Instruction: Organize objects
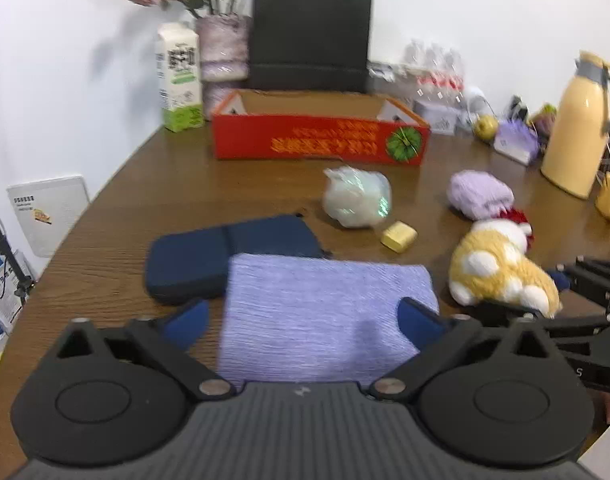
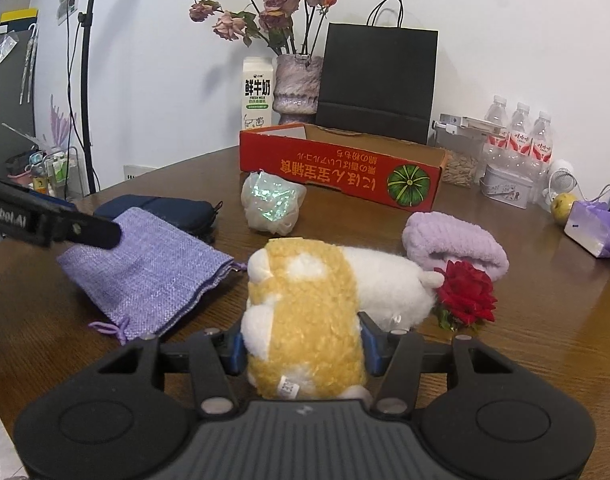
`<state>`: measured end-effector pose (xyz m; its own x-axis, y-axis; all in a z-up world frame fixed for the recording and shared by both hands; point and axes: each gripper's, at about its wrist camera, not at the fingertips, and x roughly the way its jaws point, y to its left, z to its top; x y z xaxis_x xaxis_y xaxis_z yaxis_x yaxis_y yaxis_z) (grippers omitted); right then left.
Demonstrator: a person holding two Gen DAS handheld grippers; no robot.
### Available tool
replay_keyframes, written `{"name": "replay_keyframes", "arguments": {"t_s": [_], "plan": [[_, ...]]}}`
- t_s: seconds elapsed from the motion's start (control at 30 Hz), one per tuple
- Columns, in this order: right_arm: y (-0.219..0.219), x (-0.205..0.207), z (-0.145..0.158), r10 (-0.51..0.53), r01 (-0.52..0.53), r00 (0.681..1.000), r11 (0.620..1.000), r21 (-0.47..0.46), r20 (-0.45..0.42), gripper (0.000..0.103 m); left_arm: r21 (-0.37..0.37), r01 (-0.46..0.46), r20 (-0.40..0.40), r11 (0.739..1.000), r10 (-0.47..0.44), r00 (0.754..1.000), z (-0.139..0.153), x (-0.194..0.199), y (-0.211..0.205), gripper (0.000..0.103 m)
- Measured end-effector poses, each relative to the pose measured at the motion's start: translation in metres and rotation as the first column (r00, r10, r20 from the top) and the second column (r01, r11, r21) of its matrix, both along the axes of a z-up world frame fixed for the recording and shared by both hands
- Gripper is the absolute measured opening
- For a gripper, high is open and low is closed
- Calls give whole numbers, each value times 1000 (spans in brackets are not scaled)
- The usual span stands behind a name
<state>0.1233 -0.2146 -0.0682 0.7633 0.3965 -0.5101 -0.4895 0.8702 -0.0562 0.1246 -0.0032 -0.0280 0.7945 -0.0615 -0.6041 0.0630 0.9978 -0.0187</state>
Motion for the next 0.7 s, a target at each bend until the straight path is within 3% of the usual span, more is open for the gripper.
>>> {"name": "replay_keyframes", "arguments": {"t_s": [0.2, 0.4, 0.43, 0.53, 0.67, 0.7], "plan": [[2, -1, -2, 8, -8, 1000, 1000, 0, -12, 54, 10, -6, -74, 1000, 7, 997, -21, 15, -13, 103], [5, -1, -4, 19, -19, 1000, 1000, -6, -19, 54, 29, -4, -48, 1000, 5, 999, -23, 13, -15, 101], [6, -1, -3, 20, -20, 1000, 1000, -7, -20, 54, 30, 2, -43, 1000, -1, 999, -23, 12, -16, 95], [6, 1, -2, 19, -20, 1000, 1000, -7, -18, 54, 18, -2, -40, 1000, 3, 999, -22, 9, -14, 61], [9, 8, 1, 22, -22, 999, 1000, 0, -36, 66, 22, -30, -30, 999, 31, 999, -21, 6, -9, 34], [9, 10, 1, 22, -22, 999, 1000, 3, -41, 68, 21, -35, -29, 999, 36, 999, -21, 5, -7, 32]]}}
